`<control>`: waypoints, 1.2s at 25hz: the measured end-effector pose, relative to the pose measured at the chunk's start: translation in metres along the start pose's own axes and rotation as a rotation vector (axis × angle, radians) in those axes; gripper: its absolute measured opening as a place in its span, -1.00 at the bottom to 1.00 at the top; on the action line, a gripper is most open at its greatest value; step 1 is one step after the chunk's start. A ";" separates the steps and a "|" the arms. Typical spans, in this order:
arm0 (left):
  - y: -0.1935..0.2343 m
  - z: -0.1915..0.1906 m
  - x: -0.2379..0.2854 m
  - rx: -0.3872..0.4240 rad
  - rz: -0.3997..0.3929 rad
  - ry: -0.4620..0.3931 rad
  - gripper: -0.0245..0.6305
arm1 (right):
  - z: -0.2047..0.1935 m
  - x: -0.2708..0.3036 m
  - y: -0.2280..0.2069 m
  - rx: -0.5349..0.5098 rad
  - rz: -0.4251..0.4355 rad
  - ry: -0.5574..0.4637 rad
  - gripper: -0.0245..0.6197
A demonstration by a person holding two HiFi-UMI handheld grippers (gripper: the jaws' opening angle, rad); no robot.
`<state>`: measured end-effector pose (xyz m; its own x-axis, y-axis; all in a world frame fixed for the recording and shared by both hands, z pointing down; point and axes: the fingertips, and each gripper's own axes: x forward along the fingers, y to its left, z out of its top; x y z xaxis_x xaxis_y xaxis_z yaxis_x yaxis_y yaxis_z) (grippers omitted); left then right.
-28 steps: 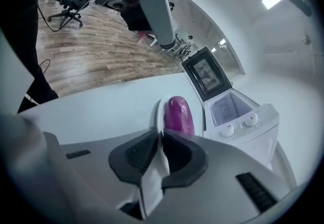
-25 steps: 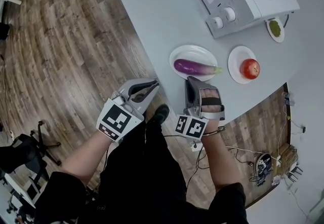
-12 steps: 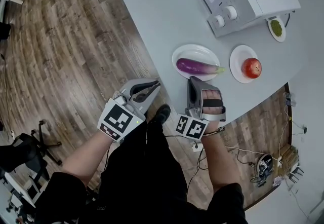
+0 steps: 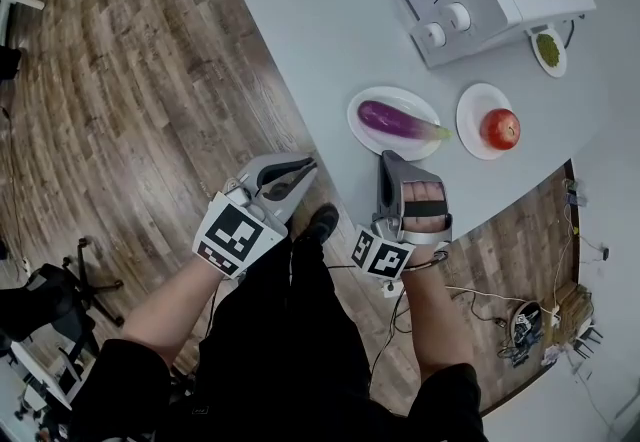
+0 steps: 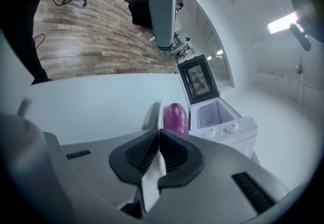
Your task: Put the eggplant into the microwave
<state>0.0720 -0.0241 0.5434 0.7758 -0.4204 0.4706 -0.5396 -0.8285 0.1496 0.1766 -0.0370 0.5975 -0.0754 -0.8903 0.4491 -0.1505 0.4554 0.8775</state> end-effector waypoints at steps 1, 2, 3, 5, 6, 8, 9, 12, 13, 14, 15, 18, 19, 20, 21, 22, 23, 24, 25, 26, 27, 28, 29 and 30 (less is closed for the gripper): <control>-0.001 -0.001 0.001 0.000 -0.001 0.001 -0.84 | 0.000 -0.001 0.000 -0.001 -0.001 0.000 -0.86; -0.001 -0.002 0.001 -0.001 -0.001 0.002 -0.84 | -0.001 -0.001 0.000 -0.002 -0.002 0.000 -0.86; -0.002 -0.002 0.001 0.000 -0.002 0.002 -0.84 | -0.001 -0.002 0.000 -0.004 -0.005 0.000 -0.86; -0.003 -0.002 0.001 0.003 -0.004 0.002 -0.84 | -0.001 -0.004 -0.001 -0.010 -0.016 0.000 -0.86; -0.003 -0.002 0.000 0.004 -0.004 0.001 -0.84 | 0.000 -0.005 -0.003 -0.015 -0.024 -0.001 -0.86; -0.003 -0.001 0.000 0.006 -0.003 0.000 -0.84 | 0.001 -0.007 -0.005 -0.023 -0.037 -0.003 -0.86; -0.003 0.000 0.000 0.007 -0.001 0.000 -0.84 | 0.001 -0.007 -0.006 -0.027 -0.040 -0.004 -0.86; -0.001 0.001 0.001 0.008 0.003 -0.001 -0.84 | 0.000 -0.007 -0.009 -0.036 -0.050 -0.007 -0.85; 0.000 0.001 0.001 0.008 0.005 -0.001 -0.84 | 0.000 -0.007 -0.010 -0.038 -0.053 -0.008 -0.85; 0.001 0.001 0.001 0.008 0.007 -0.001 -0.84 | 0.000 -0.007 -0.010 -0.039 -0.055 -0.009 -0.85; 0.002 0.001 0.002 0.009 0.009 -0.001 -0.84 | 0.000 -0.006 -0.011 -0.040 -0.056 -0.010 -0.85; 0.003 0.001 0.002 0.008 0.015 -0.001 -0.84 | 0.000 -0.005 -0.012 -0.044 -0.062 -0.014 -0.85; 0.003 0.000 0.001 0.007 0.016 -0.001 -0.84 | 0.001 -0.006 -0.013 -0.044 -0.065 -0.016 -0.85; 0.002 0.000 0.000 0.008 0.017 0.000 -0.84 | 0.002 -0.007 -0.014 -0.045 -0.068 -0.019 -0.85; 0.002 0.000 -0.001 0.008 0.019 0.001 -0.84 | 0.003 -0.008 -0.015 -0.047 -0.071 -0.023 -0.85; 0.002 0.000 -0.002 0.009 0.020 0.002 -0.84 | 0.004 -0.008 -0.016 -0.050 -0.075 -0.026 -0.85; 0.002 0.000 -0.001 0.010 0.022 0.003 -0.84 | 0.004 -0.009 -0.017 -0.052 -0.080 -0.029 -0.85; 0.003 0.001 -0.001 0.011 0.024 0.003 -0.84 | 0.004 -0.008 -0.019 -0.053 -0.085 -0.032 -0.85; 0.004 0.001 -0.001 0.011 0.027 0.003 -0.84 | 0.004 -0.008 -0.021 -0.055 -0.091 -0.034 -0.85; 0.004 0.002 -0.001 0.012 0.029 0.003 -0.84 | 0.004 -0.008 -0.023 -0.056 -0.097 -0.036 -0.85; 0.004 0.002 0.000 0.012 0.031 0.003 -0.84 | 0.005 -0.009 -0.025 -0.059 -0.103 -0.038 -0.85; 0.004 0.003 0.000 0.012 0.032 0.003 -0.84 | 0.005 -0.009 -0.027 -0.061 -0.109 -0.041 -0.85; 0.004 0.004 0.001 0.013 0.033 0.002 -0.84 | 0.005 -0.010 -0.028 -0.064 -0.115 -0.044 -0.85; 0.003 0.005 0.001 0.014 0.034 0.002 -0.84 | 0.006 -0.010 -0.030 -0.068 -0.120 -0.049 -0.85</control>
<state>0.0726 -0.0288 0.5401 0.7566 -0.4477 0.4765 -0.5610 -0.8189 0.1213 0.1765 -0.0418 0.5654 -0.1086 -0.9368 0.3326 -0.0948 0.3429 0.9346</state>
